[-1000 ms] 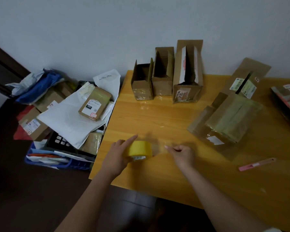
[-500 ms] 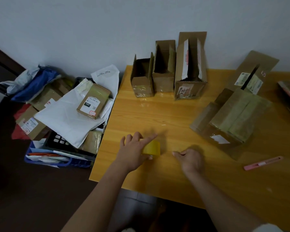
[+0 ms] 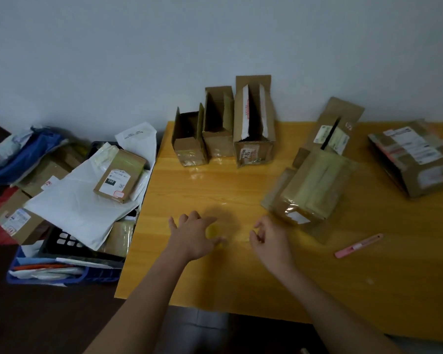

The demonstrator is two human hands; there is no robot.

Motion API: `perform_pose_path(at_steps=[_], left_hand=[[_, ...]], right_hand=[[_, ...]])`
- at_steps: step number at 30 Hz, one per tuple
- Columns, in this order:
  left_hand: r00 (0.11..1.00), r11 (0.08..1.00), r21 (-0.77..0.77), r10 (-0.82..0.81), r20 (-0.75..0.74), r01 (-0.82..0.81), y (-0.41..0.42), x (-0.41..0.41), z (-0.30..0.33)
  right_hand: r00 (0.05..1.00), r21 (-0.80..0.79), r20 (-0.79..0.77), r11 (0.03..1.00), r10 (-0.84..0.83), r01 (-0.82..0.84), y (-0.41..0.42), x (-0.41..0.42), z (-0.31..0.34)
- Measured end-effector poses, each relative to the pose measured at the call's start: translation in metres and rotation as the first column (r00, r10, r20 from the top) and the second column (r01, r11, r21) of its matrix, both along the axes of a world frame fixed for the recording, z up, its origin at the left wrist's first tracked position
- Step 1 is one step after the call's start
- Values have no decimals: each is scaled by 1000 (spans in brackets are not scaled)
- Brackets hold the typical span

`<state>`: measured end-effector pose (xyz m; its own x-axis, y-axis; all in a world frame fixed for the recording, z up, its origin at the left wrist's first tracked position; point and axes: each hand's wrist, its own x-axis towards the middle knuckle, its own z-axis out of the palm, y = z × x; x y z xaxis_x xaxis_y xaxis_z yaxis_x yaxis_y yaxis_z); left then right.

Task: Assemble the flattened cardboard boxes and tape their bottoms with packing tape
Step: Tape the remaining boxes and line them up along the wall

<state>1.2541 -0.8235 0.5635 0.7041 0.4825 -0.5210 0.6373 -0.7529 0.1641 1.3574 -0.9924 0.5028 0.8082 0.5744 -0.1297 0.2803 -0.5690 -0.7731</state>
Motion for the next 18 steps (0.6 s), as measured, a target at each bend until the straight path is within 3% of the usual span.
perform_pose_path(at_steps=[2,4,6,9,11,13,18], left_hand=[[995,998,-61,-10,98,16,-12,24,5],[958,968,-252,56,281,17,-25,51,9],[910,912,-407,121,396,56,-40,75,16],[863,825,-557,209,459,97,-63,103,25],[865,742,-665,277,420,85,-75,114,22],[859,696,-715,320,400,73,-84,119,13],[848,733,-680,346,402,23,-95,104,3]], right_hand=[[979,170,204,985,1,-36,-11,6,28],[900,261,429,965,-80,-38,-23,19,51],[843,290,495,955,-209,66,-38,37,63],[862,130,376,941,-339,313,-64,68,65],[941,44,184,959,-283,280,-78,80,64],[978,65,-21,976,-208,208,-87,87,64],[983,113,-140,985,-114,130,-105,91,66]])
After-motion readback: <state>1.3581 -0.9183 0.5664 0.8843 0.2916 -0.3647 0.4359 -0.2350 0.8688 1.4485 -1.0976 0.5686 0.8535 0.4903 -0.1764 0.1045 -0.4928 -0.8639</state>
